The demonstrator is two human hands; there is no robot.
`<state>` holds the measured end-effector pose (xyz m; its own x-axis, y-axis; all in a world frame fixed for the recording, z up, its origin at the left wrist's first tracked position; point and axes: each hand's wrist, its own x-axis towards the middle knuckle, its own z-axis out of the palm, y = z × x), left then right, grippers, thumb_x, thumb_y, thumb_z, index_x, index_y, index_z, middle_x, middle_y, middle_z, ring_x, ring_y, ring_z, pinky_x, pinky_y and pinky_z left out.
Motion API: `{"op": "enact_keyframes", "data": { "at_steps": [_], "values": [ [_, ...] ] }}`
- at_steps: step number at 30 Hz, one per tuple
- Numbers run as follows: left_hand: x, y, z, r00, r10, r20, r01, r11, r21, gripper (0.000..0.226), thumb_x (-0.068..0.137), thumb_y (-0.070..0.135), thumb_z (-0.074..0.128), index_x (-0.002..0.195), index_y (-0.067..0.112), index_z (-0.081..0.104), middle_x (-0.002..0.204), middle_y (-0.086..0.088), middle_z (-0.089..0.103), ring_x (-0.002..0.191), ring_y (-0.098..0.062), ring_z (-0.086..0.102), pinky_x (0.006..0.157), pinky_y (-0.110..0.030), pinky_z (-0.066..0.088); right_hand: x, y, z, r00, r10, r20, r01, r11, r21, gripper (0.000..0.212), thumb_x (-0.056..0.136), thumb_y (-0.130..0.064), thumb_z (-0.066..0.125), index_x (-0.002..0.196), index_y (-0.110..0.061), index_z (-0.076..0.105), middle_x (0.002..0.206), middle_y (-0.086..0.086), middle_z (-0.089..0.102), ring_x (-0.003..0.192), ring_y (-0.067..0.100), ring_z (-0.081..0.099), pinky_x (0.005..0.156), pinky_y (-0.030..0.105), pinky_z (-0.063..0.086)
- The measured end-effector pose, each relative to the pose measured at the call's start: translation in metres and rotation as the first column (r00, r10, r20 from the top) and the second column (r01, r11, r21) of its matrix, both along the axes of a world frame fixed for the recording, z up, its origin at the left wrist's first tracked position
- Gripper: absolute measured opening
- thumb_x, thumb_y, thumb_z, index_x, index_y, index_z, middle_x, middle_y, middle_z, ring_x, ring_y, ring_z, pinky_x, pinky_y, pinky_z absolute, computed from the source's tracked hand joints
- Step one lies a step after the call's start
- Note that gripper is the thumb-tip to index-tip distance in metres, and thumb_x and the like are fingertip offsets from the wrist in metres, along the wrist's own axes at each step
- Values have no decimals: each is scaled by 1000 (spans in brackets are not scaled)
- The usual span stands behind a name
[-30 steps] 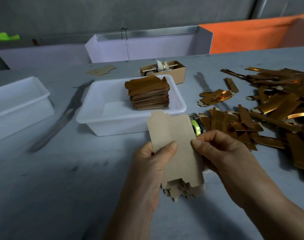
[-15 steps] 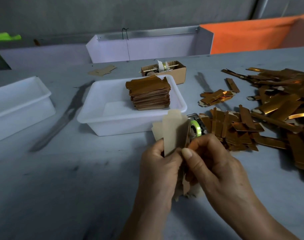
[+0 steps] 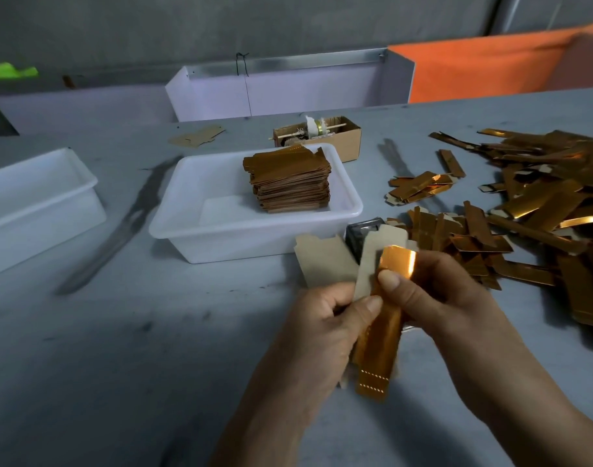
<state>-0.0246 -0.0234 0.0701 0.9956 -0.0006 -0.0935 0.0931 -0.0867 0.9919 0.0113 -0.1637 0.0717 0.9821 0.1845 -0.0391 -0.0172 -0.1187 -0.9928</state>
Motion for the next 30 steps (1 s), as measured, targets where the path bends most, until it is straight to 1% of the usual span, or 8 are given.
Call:
{"op": "enact_keyframes", "data": {
  "at_steps": [3, 10, 14, 19, 21, 24, 26, 30],
  "values": [
    [1, -2, 2, 999, 4, -40, -4, 1000, -14, 18, 88, 25, 64, 105, 18, 66, 94, -2, 75, 89, -18, 71, 85, -41, 57, 3, -2, 3, 988, 84, -126, -62, 983, 171, 26, 66, -35, 65, 89, -26, 73, 87, 4, 72, 89, 21, 68, 88, 42, 49],
    [0, -12, -11, 956, 288, 47, -291, 955, 62, 5, 85, 24, 70, 86, 29, 69, 76, 8, 71, 75, -2, 67, 63, -16, 54, 4, -1, -4, 980, 42, -196, -1, 978, 208, 34, 66, -30, 63, 97, -21, 70, 89, 2, 74, 87, 19, 70, 78, 35, 52],
    [-1, -24, -17, 895, 405, 188, -431, 893, 130, 12, 83, 23, 73, 78, 32, 68, 78, 8, 69, 73, -3, 66, 61, -15, 52, 4, 0, -4, 983, 11, -184, 26, 980, 195, 39, 64, -31, 63, 101, -21, 69, 93, 1, 73, 90, 18, 69, 76, 33, 53],
    [-8, -41, -14, 816, 126, 564, -545, 489, 681, 14, 75, 11, 69, 87, 15, 74, 76, -1, 58, 71, -18, 60, 53, -24, 47, 1, 7, -5, 983, -42, -179, 77, 978, 193, 31, 62, -32, 64, 87, -16, 71, 82, 6, 72, 82, 20, 69, 68, 29, 52],
    [-11, -48, -13, 845, 55, 531, -519, 323, 791, 27, 77, 7, 53, 91, 8, 75, 74, -6, 60, 69, -22, 60, 54, -29, 50, 0, 8, -5, 980, -32, -194, 73, 975, 210, 28, 64, -33, 63, 85, -16, 72, 83, 7, 72, 82, 20, 69, 67, 29, 53],
    [-14, -54, -15, 940, 15, 340, -334, 242, 911, 44, 79, 7, 35, 98, -2, 74, 78, -10, 66, 70, -25, 64, 59, -34, 53, 0, 7, -3, 976, -5, -219, 56, 972, 230, 22, 67, -42, 58, 72, -27, 74, 76, -5, 72, 74, 8, 69, 55, 18, 53],
    [-17, -59, -17, 961, -5, 276, -267, 239, 934, 43, 77, 8, 36, 96, 0, 75, 77, -7, 65, 69, -24, 65, 57, -32, 52, 0, 6, -5, 978, 3, -208, 41, 977, 210, 18, 67, -40, 62, 74, -27, 73, 76, -4, 72, 74, 9, 69, 54, 18, 53],
    [-17, -50, -16, 962, 44, 269, -253, 506, 824, 29, 83, 14, 59, 109, 20, 71, 94, 2, 61, 81, -14, 63, 57, -20, 48, 1, 0, -15, 969, -30, -246, 84, 973, 213, 13, 76, -21, 63, 88, -16, 67, 77, 5, 72, 74, 17, 69, 58, 23, 53]
  ]
}}
